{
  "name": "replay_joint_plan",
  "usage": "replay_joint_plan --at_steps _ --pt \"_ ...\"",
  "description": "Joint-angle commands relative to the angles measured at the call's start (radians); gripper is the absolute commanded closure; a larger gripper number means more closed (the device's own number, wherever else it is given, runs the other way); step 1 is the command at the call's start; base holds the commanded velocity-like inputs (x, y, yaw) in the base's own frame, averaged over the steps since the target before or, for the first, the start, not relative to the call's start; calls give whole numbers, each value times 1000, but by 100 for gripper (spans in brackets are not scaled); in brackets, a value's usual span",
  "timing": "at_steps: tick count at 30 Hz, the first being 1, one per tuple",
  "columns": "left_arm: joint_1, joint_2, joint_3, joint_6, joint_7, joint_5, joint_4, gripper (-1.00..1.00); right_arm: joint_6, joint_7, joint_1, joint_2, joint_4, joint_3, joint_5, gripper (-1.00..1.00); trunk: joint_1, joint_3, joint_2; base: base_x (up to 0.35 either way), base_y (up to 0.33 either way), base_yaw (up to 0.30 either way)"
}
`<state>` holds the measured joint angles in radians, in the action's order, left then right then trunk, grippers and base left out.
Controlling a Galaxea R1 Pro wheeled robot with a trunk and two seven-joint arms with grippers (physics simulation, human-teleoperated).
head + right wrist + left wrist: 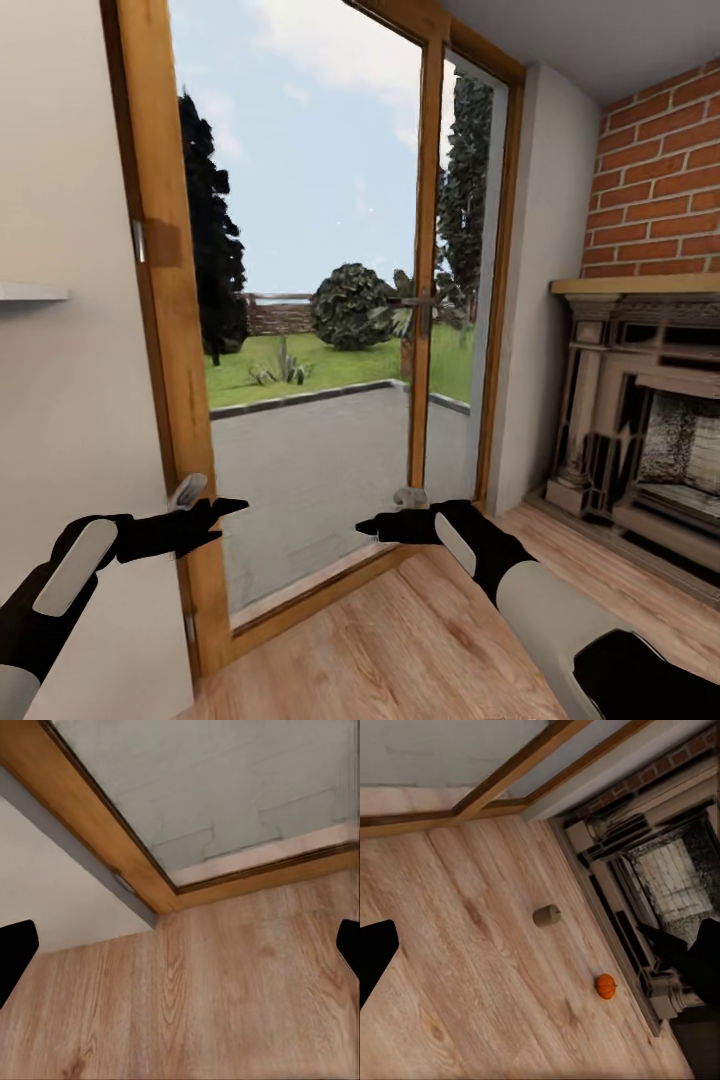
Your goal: Place each of the two pumpkins and all three candles from the living room inside a cabinet in the living room (use any cabinet), then make sure every cabinet is closed, and position the cauldron so it is next to a table in the living room.
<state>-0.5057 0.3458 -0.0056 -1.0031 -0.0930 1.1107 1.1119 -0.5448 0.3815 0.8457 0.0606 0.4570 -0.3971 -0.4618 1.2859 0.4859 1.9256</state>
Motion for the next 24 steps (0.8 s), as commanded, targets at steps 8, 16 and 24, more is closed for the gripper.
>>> replay_joint_plan --at_steps 8,16,24 --pt "0 1 -1 -2 -10 -9 0 -100 -3 0 1 -1 0 -3 -3 -100 0 -7 1 0 0 -242" --pt "0 2 -1 -2 -10 -9 -2 -100 -3 1 1 0 0 -3 -3 -100 0 -15 1 2 110 -242" --pt "0 2 -1 -2 -10 -9 1 -100 -3 2 1 -1 0 -2 -3 -100 0 -23 1 41 79 -242"
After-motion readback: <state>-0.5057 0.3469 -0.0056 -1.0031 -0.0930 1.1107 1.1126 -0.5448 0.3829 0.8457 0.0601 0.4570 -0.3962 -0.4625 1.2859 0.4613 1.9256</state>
